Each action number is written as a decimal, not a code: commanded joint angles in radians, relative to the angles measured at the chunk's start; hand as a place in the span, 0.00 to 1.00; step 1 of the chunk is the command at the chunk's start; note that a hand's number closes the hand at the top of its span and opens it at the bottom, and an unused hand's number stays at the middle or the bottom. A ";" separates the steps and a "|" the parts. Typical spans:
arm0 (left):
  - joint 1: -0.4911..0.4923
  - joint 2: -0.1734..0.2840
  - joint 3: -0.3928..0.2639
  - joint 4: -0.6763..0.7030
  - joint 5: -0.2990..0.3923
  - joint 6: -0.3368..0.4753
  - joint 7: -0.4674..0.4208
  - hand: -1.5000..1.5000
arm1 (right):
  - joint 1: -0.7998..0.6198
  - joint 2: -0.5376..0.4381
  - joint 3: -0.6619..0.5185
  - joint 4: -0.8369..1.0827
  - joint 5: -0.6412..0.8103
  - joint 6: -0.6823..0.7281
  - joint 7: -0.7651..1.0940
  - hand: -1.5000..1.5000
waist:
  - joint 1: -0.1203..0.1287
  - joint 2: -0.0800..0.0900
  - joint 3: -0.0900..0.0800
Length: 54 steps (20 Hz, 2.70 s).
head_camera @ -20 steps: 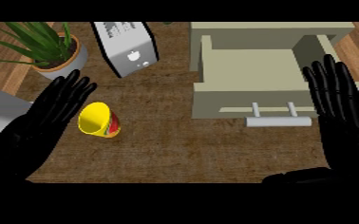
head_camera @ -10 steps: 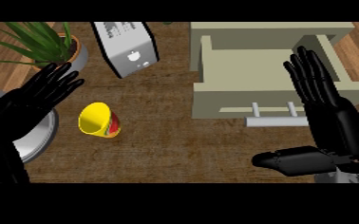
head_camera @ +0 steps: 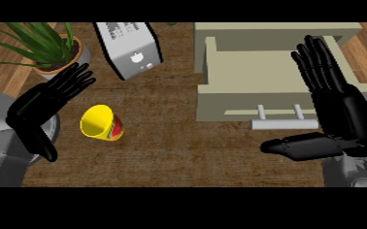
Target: Pick up the cup, place it into the drawer and close the drawer
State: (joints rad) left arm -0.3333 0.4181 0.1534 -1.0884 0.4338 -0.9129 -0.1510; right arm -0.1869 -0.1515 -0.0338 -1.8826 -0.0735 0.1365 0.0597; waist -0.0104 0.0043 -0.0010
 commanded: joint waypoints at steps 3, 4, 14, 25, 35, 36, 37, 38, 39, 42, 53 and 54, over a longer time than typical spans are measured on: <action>-0.105 0.038 0.031 0.294 -0.248 -0.056 -0.252 0.00 | -0.052 -0.006 -0.020 0.069 0.013 0.010 -0.046 0.00 | -0.003 0.002 -0.001; -0.092 0.021 0.008 0.311 -0.308 -0.023 -0.303 0.00 | -0.088 -0.030 -0.036 0.005 -0.013 0.006 0.054 0.00 | -0.007 0.002 -0.001; -0.139 0.021 -0.084 0.585 -0.496 0.097 -0.610 0.00 | -0.084 -0.002 -0.009 -0.021 0.000 -0.010 0.059 0.00 | -0.025 0.008 -0.004; -0.142 -0.028 -0.142 0.722 -0.549 0.208 -0.794 0.00 | -0.057 -0.023 -0.034 0.002 -0.035 0.032 0.040 0.00 | -0.040 0.013 -0.006; -0.170 -0.053 -0.178 0.782 -0.567 0.231 -0.888 0.00 | -0.099 -0.022 -0.032 0.020 -0.018 0.017 0.052 0.00 | -0.041 0.018 -0.007; -0.176 -0.053 -0.191 0.782 -0.578 0.228 -0.888 0.00 | -0.081 -0.032 -0.068 0.010 -0.062 0.035 0.040 0.00 | -0.040 0.013 -0.005; -0.174 -0.067 -0.185 0.788 -0.573 0.254 -0.904 0.00 | -0.097 -0.037 -0.063 0.020 -0.051 0.036 0.036 0.00 | -0.042 0.017 -0.006; -0.179 -0.096 -0.195 0.807 -0.582 0.281 -0.889 0.00 | -0.114 -0.027 -0.048 0.009 -0.044 0.020 0.067 0.00 | -0.046 0.018 -0.007; -0.179 -0.081 -0.200 0.801 -0.585 0.263 -0.906 0.00 | -0.114 -0.076 -0.097 0.028 -0.089 0.072 0.045 0.00 | -0.045 0.018 -0.006; -0.189 -0.140 -0.207 0.810 -0.585 0.301 -0.917 0.00 | -0.121 -0.040 -0.056 0.046 -0.048 0.042 0.044 0.00 | -0.040 0.022 -0.007; -0.224 -0.140 -0.212 0.750 -0.541 0.222 -0.962 1.00 | -0.107 -0.054 -0.066 0.010 -0.060 0.045 0.074 0.00 | -0.040 0.014 -0.007; -0.193 -0.157 -0.216 0.751 -0.549 0.287 -0.996 1.00 | -0.111 -0.063 -0.082 0.009 -0.074 0.052 0.072 0.00 | -0.042 0.016 -0.008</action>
State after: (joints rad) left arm -0.5500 0.2927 -0.0614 -0.3209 -0.1174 -0.5425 -0.9331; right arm -0.2969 -0.2064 -0.1076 -1.8631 -0.1395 0.1847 0.1237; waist -0.0539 0.0207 -0.0052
